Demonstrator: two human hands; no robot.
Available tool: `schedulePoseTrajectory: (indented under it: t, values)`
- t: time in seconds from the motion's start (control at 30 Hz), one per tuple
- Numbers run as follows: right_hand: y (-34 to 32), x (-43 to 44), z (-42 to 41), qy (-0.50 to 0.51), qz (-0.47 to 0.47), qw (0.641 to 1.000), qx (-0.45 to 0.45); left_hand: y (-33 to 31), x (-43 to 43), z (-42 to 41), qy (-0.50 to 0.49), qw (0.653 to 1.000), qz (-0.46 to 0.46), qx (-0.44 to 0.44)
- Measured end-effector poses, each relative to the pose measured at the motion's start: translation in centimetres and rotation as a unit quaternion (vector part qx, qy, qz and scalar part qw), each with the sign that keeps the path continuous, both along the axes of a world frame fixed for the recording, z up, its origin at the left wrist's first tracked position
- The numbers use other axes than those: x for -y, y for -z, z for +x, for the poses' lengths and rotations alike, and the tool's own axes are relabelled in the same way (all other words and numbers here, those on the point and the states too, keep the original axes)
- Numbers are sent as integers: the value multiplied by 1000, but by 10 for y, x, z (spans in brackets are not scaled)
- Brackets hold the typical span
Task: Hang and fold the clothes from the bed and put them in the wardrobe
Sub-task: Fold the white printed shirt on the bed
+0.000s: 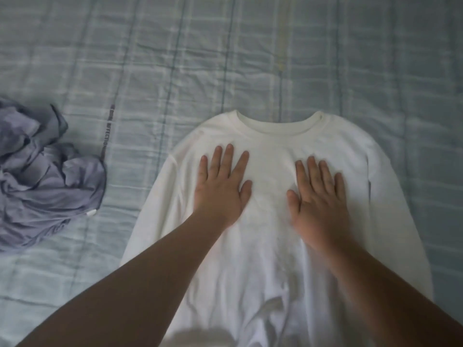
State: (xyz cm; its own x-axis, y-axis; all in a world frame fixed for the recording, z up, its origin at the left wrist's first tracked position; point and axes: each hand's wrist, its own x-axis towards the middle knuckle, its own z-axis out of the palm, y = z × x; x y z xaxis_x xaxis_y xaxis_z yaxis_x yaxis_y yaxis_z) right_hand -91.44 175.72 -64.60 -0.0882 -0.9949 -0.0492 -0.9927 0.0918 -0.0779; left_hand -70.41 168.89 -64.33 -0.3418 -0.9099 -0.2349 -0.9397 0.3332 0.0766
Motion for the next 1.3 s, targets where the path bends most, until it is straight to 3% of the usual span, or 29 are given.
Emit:
schedulePoseTrajectory:
  t: [0.23, 0.43, 0.53, 0.63, 0.7, 0.8, 1.0, 1.1, 1.17, 1.3]
  values:
    - [-25, -4, 12, 22, 36, 999, 23, -44, -46, 38, -16, 995, 22, -98]
    - [-61, -38, 111, -88, 24, 991, 97, -61, -111, 137, -127, 974, 7, -189]
    - [-64, -65, 176, -150, 37, 981, 117, -58, -150, 191, -215, 940, 11, -263]
    - [-64, -92, 237, -201, 64, 969, 127, -62, -183, 237, -356, 874, 33, -329]
    - [-62, -108, 271, -215, 81, 964, 130, -70, -201, 261, -418, 848, 65, -319]
    - [-60, -126, 306, -217, 111, 964, 105, -77, -228, 291, -430, 847, 155, -272]
    - [-61, -131, 338, -189, 139, 972, 31, -78, -267, 318, -276, 868, 377, -168]
    - [-60, -132, 347, -191, 148, 970, -4, -77, -269, 319, -282, 876, 353, -171]
    - [-60, -130, 352, -183, 144, 973, -13, -79, -263, 321, -356, 848, 316, -233]
    - [-70, -125, 363, -177, 125, 976, -11, -89, -247, 346, -496, 710, 303, -398]
